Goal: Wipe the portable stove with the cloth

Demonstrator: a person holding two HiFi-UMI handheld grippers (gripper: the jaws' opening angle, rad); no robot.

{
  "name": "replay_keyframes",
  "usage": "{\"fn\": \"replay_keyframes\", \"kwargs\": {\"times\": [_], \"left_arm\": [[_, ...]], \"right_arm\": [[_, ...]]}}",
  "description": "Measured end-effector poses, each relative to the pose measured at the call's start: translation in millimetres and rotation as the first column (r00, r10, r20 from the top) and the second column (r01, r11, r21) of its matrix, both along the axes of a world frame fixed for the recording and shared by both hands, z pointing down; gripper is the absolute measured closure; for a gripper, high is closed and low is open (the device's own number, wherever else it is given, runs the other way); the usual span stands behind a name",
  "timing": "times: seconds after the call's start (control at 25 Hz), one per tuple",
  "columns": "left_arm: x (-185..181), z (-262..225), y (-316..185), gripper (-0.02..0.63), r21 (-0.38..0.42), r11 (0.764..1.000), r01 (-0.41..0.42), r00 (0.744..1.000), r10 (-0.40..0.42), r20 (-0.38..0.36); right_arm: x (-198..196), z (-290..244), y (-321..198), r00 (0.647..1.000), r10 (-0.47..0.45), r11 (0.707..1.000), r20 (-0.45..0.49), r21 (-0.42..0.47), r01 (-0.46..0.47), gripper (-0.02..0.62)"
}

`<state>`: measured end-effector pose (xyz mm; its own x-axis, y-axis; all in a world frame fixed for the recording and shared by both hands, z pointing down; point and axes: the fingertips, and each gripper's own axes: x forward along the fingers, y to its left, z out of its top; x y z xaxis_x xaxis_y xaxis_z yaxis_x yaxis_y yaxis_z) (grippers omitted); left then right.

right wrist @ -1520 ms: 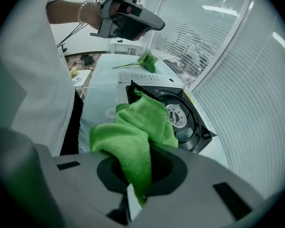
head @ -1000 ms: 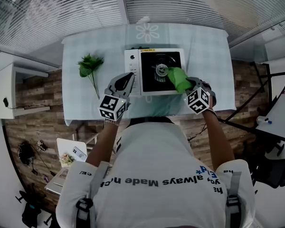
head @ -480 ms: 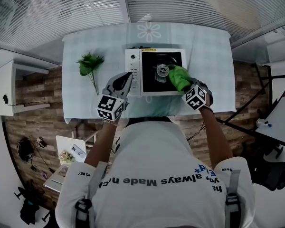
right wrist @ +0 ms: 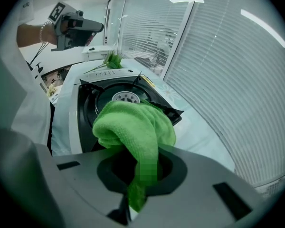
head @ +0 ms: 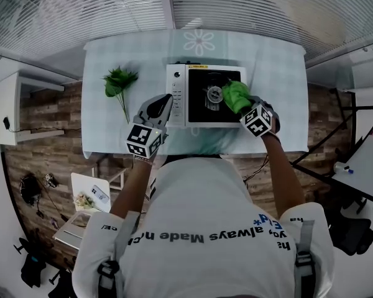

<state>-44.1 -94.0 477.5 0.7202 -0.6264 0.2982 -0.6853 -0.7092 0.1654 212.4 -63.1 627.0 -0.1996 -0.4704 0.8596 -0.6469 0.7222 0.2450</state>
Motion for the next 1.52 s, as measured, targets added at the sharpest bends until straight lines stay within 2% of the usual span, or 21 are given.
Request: {"fn": "replay_keyframes", "kwargs": {"times": [0.68, 0.84, 1.0, 1.32, 1.52], "left_arm": [[-3, 4, -11, 0.594, -0.01, 0.999, 0.032, 0.999, -0.032, 0.003], [-2, 3, -13, 0.594, -0.008, 0.999, 0.032, 0.999, -0.032, 0.003], [-3, 2, -15, 0.594, -0.007, 0.999, 0.034, 0.999, -0.034, -0.002], [-4, -1, -20, 0.594, -0.002, 0.999, 0.036, 0.999, -0.036, -0.002], [-10, 0, -20, 0.594, -0.008, 0.999, 0.048, 0.999, -0.048, 0.0]], "right_arm": [[8, 2, -67, 0.998, -0.029, 1.0, -0.047, 0.009, 0.03, 0.572], [9, 2, -73, 0.999, -0.028, 0.999, -0.047, 0.017, 0.029, 0.572], [9, -5, -69, 0.995, -0.072, 0.997, -0.069, 0.014, 0.073, 0.572], [5, -74, -108, 0.992, -0.099, 0.981, -0.082, 0.162, 0.111, 0.572], [-20, -60, -134, 0.988, -0.134, 0.977, -0.081, 0.153, 0.145, 0.572]]}}
